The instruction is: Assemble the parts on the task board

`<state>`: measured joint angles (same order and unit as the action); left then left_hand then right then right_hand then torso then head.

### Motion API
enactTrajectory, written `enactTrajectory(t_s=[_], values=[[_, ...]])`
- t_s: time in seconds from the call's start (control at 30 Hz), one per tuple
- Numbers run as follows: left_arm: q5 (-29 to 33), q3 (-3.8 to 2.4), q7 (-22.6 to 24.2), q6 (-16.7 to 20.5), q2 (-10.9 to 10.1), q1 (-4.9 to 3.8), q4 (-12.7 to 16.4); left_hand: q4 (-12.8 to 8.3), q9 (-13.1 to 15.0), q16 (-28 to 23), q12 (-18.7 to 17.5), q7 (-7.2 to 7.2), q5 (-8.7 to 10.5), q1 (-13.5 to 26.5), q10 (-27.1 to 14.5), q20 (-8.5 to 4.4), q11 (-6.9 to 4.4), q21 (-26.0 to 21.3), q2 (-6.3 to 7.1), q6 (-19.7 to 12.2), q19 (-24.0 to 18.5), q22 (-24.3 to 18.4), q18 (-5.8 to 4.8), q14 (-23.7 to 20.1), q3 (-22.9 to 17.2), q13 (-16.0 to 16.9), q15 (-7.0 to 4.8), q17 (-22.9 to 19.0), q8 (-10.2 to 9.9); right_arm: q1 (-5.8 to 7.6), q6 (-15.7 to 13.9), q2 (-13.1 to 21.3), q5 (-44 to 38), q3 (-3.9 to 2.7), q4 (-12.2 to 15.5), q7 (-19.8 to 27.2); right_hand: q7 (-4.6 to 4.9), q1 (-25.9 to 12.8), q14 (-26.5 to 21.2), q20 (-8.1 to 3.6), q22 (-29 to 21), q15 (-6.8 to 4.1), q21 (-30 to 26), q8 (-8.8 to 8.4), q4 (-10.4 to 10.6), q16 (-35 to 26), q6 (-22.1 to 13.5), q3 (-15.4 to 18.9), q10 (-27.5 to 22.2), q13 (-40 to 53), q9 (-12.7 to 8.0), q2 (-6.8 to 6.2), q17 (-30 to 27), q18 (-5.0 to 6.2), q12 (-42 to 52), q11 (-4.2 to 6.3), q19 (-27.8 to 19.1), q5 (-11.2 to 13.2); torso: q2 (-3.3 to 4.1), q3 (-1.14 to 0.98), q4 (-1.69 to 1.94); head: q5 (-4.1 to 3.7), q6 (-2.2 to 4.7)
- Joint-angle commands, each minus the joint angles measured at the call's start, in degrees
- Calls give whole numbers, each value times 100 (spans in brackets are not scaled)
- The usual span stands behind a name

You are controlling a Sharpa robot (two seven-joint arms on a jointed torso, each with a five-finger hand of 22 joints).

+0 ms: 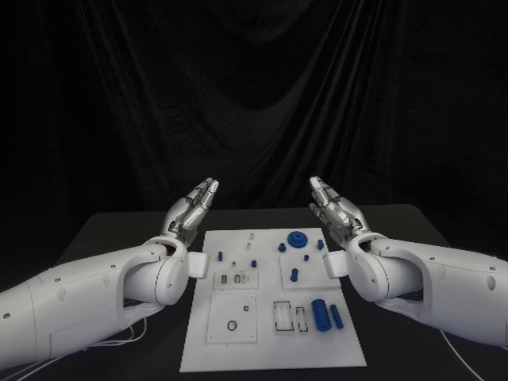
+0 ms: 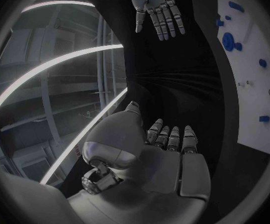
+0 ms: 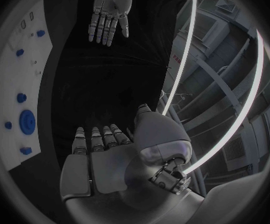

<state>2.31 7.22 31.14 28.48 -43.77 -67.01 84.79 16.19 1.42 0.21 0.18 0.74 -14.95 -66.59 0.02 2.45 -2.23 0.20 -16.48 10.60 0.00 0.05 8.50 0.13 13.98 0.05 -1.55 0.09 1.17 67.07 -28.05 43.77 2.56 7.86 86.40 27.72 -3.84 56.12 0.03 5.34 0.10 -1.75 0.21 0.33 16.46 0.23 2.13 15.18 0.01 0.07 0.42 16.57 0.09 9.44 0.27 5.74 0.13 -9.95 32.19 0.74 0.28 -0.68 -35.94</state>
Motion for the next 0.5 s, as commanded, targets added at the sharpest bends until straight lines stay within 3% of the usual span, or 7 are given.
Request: enactTrajectory(t_s=[0.03,0.3,0.5], values=[[253,110,468,-1428,35,-167,-119,64,7,-21,-18,11,-42,-190,-2,57,-54,-20,-27,60,0,-5,133,-13,17,-5,-128,-9,30,158,1419,-21,232,123,-86,-377,-26,67,-3,40,-10,-219,-21,15,32,-23,-2,-2,-1,-7,6,16,-9,63,-27,46,-13,-22,1,1,0,0,-1],[416,397,705,-2466,83,-463,-337,59,4,-21,-18,45,-24,-196,-2,77,-70,-20,-7,37,0,-5,137,-13,24,-5,-128,-9,26,489,2590,-64,413,479,-255,-623,-13,115,-3,55,-10,-85,-21,15,27,-23,3,-9,-1,-7,6,2,-9,70,-27,28,-13,-31,1,1,0,0,-1],[469,491,783,-2806,98,-560,-408,57,2,-21,-18,64,-19,-202,-2,90,-77,-20,2,23,0,-5,142,-13,31,-5,-130,-9,23,619,3054,-81,485,620,-322,-720,17,189,-3,69,-10,37,-21,19,23,-23,26,-4,-1,-7,10,-7,-9,79,-27,-24,-13,-47,1,1,0,0,-1]])
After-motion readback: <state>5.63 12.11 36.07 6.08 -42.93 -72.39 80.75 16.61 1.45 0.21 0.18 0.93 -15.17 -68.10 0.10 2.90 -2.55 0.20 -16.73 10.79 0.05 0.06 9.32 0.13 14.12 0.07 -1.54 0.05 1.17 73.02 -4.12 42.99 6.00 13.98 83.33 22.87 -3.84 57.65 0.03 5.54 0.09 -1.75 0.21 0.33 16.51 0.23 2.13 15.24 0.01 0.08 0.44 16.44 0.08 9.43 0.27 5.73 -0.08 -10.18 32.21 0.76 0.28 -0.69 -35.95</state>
